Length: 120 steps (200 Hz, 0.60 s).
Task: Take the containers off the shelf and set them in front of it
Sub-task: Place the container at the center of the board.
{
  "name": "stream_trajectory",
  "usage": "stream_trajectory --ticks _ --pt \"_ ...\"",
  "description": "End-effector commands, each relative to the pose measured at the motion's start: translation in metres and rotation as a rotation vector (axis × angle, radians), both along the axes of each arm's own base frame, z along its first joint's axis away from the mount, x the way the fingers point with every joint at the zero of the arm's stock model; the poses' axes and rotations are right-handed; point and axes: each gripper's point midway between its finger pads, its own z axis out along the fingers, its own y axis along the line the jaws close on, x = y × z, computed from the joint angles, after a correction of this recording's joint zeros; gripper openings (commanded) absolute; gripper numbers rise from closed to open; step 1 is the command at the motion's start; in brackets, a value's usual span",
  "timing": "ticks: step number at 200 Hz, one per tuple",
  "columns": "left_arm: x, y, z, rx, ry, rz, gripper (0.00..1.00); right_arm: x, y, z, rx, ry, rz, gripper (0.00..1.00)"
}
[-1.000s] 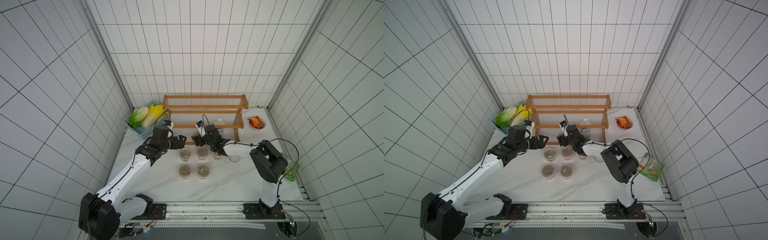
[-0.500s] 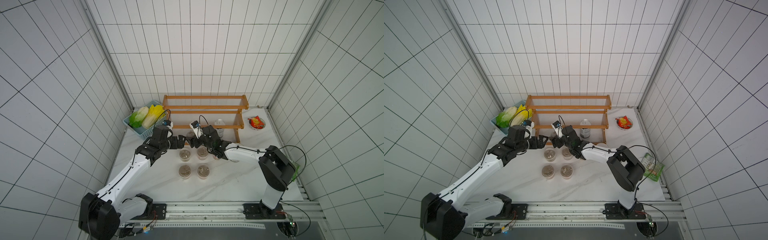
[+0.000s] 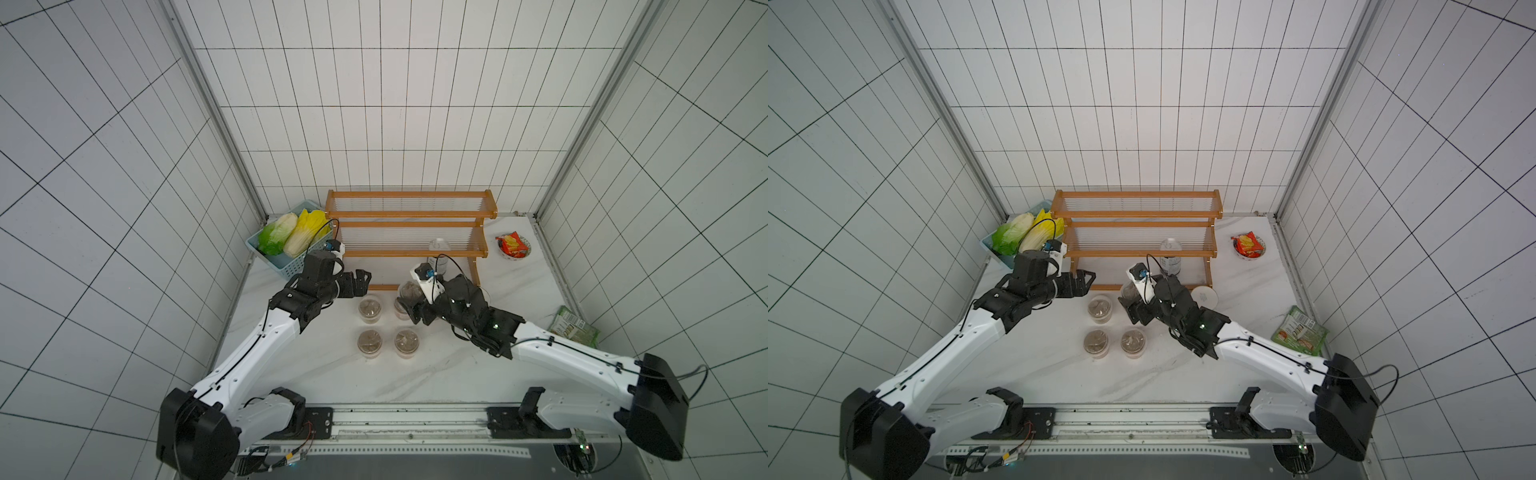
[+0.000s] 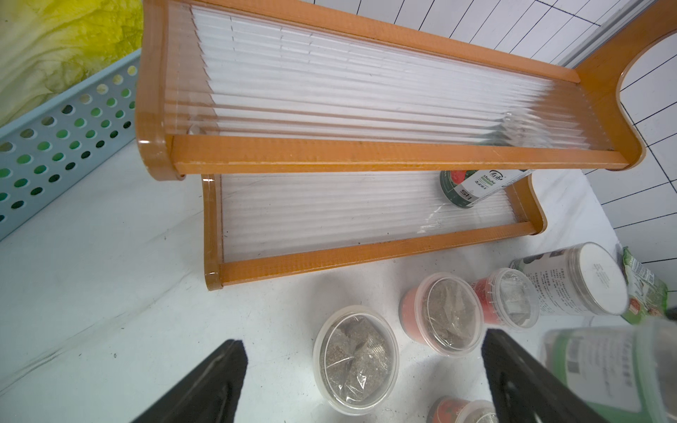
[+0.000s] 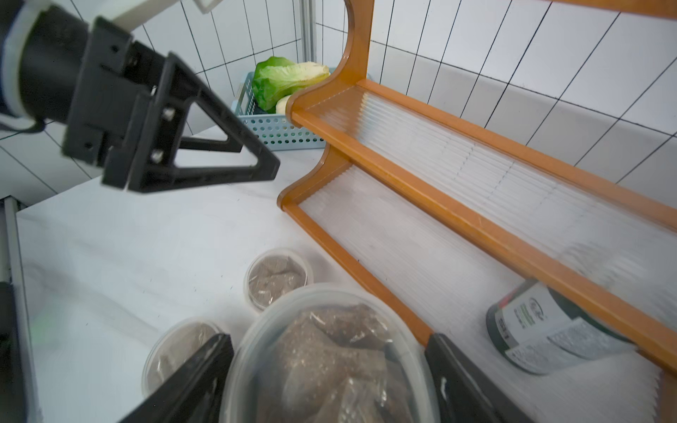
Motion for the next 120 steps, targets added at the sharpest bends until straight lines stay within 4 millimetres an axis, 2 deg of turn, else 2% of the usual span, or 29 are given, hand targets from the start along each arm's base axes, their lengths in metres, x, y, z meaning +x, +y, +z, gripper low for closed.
stream_trajectory --ticks 1,25,54,74,120 --pt "0.004 -0.002 0.018 -0.023 -0.048 -0.009 0.98 -0.021 -0.044 -0.033 -0.129 0.067 -0.106 0.84" --pt "0.004 -0.002 0.019 -0.029 -0.047 -0.011 0.98 -0.036 -0.075 -0.04 -0.139 0.092 -0.178 0.84" --pt "0.004 -0.002 0.018 -0.03 -0.045 -0.012 0.98 -0.049 -0.094 -0.07 -0.161 0.134 -0.224 0.84" --pt "0.003 -0.003 0.019 -0.032 -0.048 -0.013 0.98 -0.05 -0.094 -0.089 -0.163 0.133 -0.232 0.84" --pt "0.004 -0.003 0.018 -0.034 -0.044 -0.013 0.98 -0.048 -0.077 -0.122 -0.158 0.111 -0.203 0.85"
